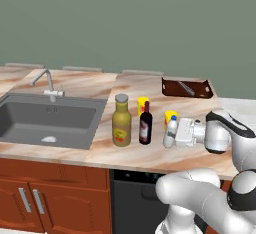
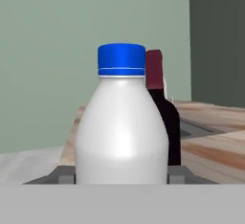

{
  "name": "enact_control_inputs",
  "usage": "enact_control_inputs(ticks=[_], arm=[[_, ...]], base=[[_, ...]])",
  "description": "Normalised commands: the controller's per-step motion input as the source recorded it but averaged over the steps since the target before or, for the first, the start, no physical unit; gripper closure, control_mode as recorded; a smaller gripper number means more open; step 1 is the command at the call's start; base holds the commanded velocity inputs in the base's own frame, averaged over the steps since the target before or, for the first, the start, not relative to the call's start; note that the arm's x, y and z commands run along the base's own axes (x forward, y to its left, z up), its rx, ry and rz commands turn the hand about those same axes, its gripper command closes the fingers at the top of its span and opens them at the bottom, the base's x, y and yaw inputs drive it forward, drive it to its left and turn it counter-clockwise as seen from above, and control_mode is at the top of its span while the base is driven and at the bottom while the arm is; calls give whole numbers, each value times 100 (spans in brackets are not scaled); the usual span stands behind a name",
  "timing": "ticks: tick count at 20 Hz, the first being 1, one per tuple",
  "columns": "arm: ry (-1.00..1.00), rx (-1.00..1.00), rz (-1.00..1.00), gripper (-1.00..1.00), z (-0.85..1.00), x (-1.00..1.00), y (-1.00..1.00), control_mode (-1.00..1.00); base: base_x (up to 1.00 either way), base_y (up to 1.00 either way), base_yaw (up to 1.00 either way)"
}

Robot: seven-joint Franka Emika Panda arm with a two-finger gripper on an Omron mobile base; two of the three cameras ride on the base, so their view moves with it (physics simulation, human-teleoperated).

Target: Place the drinks on the dining counter in a tight cluster.

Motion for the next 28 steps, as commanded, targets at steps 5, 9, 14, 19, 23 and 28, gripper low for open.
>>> enact_control_inputs(ticks=[5, 9, 14, 19, 23, 28], arm=[[0, 0, 0, 100, -21, 34, 7, -100], [0, -2, 0, 100, -16, 32, 2, -100], [0, -8, 0, 100, -14, 24, 0, -100], [0, -6, 0, 100, -14, 16, -1, -100], [0, 0, 0, 100, -14, 13, -1, -100], [0, 1, 0, 100, -15, 7, -4, -100]], base=[[0, 0, 0], [0, 0, 0], [0, 0, 0], [0, 0, 0], [0, 0, 0], [0, 0, 0]])
